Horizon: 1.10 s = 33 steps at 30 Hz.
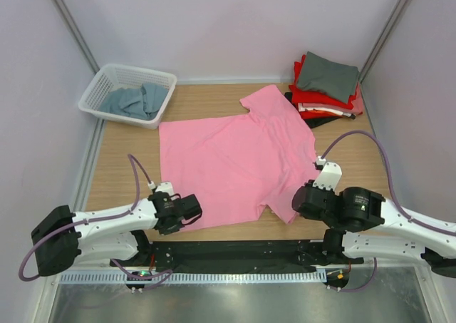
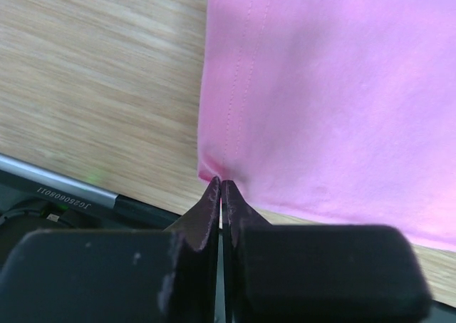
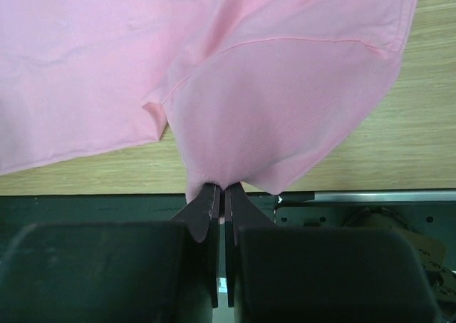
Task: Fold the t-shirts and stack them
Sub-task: Fold the tshirt
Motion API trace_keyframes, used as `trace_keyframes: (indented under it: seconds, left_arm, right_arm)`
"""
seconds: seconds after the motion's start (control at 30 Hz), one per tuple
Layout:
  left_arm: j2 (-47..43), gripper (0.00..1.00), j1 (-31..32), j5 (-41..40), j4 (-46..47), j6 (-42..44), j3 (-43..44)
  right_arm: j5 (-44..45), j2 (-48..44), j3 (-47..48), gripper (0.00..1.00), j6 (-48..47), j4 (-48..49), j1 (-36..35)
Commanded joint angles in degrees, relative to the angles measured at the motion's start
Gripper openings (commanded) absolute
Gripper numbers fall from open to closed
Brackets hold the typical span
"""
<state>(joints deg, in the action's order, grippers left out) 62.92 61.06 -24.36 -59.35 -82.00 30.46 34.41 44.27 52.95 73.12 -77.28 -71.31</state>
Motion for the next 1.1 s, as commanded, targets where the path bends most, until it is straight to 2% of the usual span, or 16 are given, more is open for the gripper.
trace_keyframes:
  seconds: [0.0,0.17,0.3,0.57,0.67,0.7,0.83,1.0,1.07]
  left_arm:
    - [-2.2,0.0,0.2,-3.6,1.5,0.1,-0.6]
    - [-4.6,0.0,0.2,-2.3,-0.2,1.1,0.5]
    - [-7.3,0.0,0.2,-2.8,-4.2,2.0,5.3]
    - [-10.2,0.0,-1.8,-4.4,-7.3,6.9,13.7]
    - [-10.0,0.0,-5.0,-4.2,-5.8,12.0,15.9]
    - [-9.7,0.0,-7.3,-3.9,-5.3,13.5,16.5]
    - [-8.5,0.0,-15.7,-0.5,-3.2,21.4,18.5]
    - [-6.5,0.0,-26.7,3.3,1.2,31.0,19.8]
    - [-4.8,0.0,-29.0,5.6,3.4,33.0,19.7]
  right_arm:
    - [2.6,-0.6,2.2,0.01,2.0,-9.0,-0.1]
    - [2.9,-0.5,4.3,0.01,2.0,-9.0,-0.2]
    - [3.9,0.0,6.4,0.01,1.8,-9.0,-0.2]
    - [8.6,7.7,13.2,0.01,-3.0,-8.8,1.2]
    - [10.1,10.1,16.4,0.01,-8.3,-7.5,5.6]
    - [9.5,11.6,16.8,0.01,-12.8,-6.4,7.3]
    - [3.6,14.5,15.9,0.01,-26.1,1.7,21.6]
    - [-0.7,18.7,15.0,0.01,-35.8,8.7,31.9]
    - [-2.8,21.0,15.2,0.01,-39.3,11.4,35.4]
